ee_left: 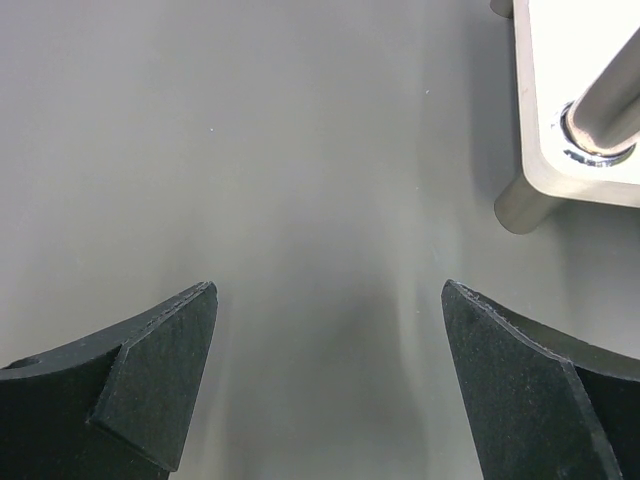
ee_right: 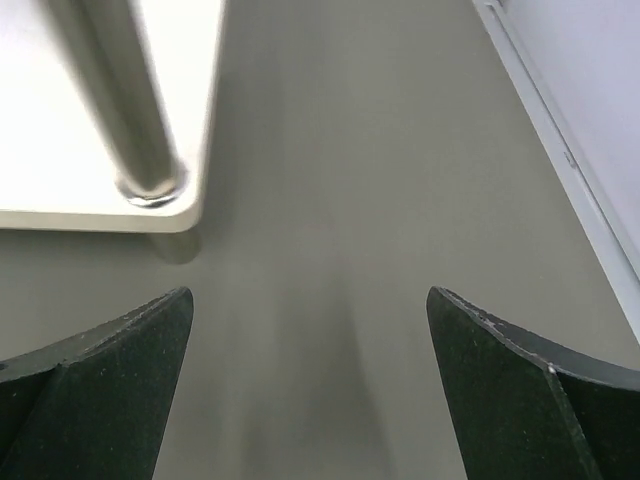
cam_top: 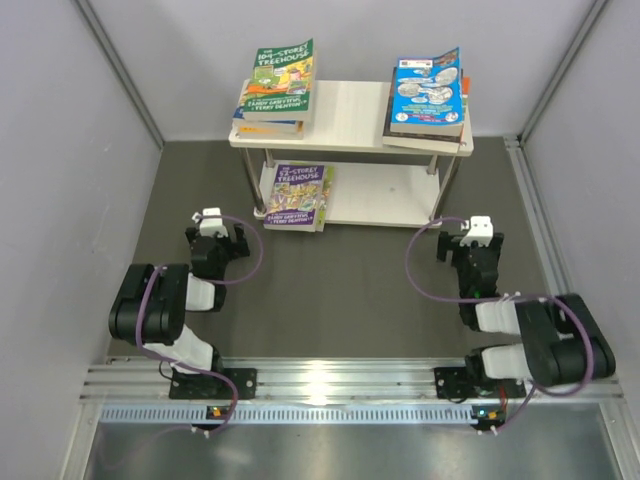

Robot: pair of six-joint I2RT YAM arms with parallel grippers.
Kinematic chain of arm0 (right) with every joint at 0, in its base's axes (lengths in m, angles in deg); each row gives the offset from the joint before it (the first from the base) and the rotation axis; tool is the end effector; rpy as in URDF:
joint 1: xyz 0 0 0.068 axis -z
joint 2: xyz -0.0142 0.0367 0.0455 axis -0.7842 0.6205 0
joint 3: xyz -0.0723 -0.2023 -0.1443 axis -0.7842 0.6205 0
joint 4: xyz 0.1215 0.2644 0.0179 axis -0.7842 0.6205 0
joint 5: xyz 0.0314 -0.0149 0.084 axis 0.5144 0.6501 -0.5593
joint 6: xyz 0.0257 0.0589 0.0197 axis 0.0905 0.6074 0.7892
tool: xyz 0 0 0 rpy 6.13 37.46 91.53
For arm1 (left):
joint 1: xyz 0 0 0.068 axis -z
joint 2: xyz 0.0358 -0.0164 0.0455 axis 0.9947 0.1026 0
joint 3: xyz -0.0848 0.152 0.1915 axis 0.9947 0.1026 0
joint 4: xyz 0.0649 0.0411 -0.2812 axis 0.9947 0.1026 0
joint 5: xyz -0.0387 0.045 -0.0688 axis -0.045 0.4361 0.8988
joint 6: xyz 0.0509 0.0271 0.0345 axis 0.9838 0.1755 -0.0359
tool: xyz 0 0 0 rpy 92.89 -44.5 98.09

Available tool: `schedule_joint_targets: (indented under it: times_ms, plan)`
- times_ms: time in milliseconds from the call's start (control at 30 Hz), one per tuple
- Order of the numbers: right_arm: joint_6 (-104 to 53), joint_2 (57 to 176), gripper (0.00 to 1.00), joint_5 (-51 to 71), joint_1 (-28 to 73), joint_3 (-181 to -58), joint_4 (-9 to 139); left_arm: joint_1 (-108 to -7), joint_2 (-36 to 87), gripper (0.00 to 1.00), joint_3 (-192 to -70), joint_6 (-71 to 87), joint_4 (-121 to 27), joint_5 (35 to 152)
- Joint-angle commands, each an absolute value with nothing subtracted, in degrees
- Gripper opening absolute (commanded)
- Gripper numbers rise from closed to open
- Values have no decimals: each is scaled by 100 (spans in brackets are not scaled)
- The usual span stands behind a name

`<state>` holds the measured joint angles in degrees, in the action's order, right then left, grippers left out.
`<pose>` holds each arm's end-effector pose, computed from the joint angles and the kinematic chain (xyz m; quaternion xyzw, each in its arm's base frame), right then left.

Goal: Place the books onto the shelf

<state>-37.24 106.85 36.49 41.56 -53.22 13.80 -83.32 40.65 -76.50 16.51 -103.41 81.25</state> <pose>0.2445 0.0260 0.1083 0.0021 0.7706 -0.0974 0.6298 0.2836 -0.0001 0.0825 -0.0370 0.7909 0.0076 0.6108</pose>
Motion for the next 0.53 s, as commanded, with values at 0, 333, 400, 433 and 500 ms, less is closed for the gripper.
schedule_joint_targets:
  times_ms: [0,333,400,433,500]
  plan:
    - [-3575,11680,100,2977,4636,-5143,-1333,-8341,4004,99,-7724,1690,-10740,8205]
    - [-3100,11840,100,2845,5015,-5767,-360,-8341,4048,99,-7776,1690,-10679,8205]
    - [-3100,11832,100,2845,4998,-5767,-351,-8341,4031,99,-7759,1690,-10696,8196]
    - [-3100,11832,100,2845,5006,-5758,-360,-8341,4031,99,-7750,1690,-10696,8205]
    - [-3108,11832,100,2845,5006,-5758,-351,-8341,4004,99,-7733,1690,-10714,8205]
